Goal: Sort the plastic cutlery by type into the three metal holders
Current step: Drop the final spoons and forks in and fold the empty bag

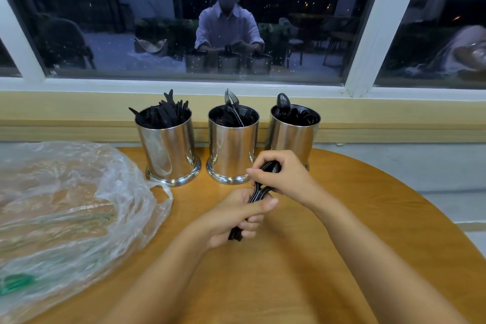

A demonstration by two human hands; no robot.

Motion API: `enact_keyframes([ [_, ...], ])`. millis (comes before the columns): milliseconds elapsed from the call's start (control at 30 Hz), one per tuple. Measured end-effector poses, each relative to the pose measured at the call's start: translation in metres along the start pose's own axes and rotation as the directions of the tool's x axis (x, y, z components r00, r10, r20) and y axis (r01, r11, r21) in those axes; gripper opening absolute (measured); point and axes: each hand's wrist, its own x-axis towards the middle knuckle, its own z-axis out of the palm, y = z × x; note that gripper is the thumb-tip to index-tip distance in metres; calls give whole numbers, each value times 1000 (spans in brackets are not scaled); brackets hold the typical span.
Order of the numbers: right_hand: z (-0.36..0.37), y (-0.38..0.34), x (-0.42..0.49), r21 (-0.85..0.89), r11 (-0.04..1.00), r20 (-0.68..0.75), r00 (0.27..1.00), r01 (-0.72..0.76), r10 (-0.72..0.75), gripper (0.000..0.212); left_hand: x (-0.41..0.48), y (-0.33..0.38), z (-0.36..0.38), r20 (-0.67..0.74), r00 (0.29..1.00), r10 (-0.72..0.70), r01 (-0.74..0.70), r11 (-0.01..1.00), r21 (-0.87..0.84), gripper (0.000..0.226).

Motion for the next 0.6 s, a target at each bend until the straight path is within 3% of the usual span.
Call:
enact_keyframes([
  [67, -9, 7, 5, -42, 999, -128, 992, -18, 13, 19, 11, 2, 5, -168, 979, 119, -113, 993, 44, 13],
  [167, -33, 15, 18, -162, 983, -359, 933, -86, 22, 20, 28, -3, -11, -442, 841, 313, -121, 904, 410, 22],
  [233, -56, 10, 31, -198, 977, -518, 855, -83, -32, 20, 25, -8, -42, -523, 691, 499, 23, 707, 706, 26],
  [267, -68, 4, 39, -230, 971, -589, 803, -65, -86, 20, 19, -9, -61, -550, 617, 562, 133, 615, 777, 29],
  [333, -92, -10, 57, -310, 950, -667, 721, -39, -189, 17, 1, -13, -97, -644, 456, 614, 355, 538, 764, 36],
  [400, -113, -22, 72, -386, 922, -691, 671, -31, -267, 18, -19, -16, -125, -768, 281, 575, 494, 599, 630, 45],
  [467, -132, -28, 84, -445, 894, -705, 638, -56, -311, 19, -34, -22, -143, -876, 184, 445, 530, 705, 470, 58],
  [533, -144, -27, 94, -491, 863, -702, 641, -120, -310, 19, -40, -31, -150, -941, 211, 265, 473, 815, 335, 70],
  [600, -145, -18, 102, -531, 830, -668, 687, -172, -286, 18, -35, -41, -146, -942, 287, 173, 377, 884, 277, 71],
])
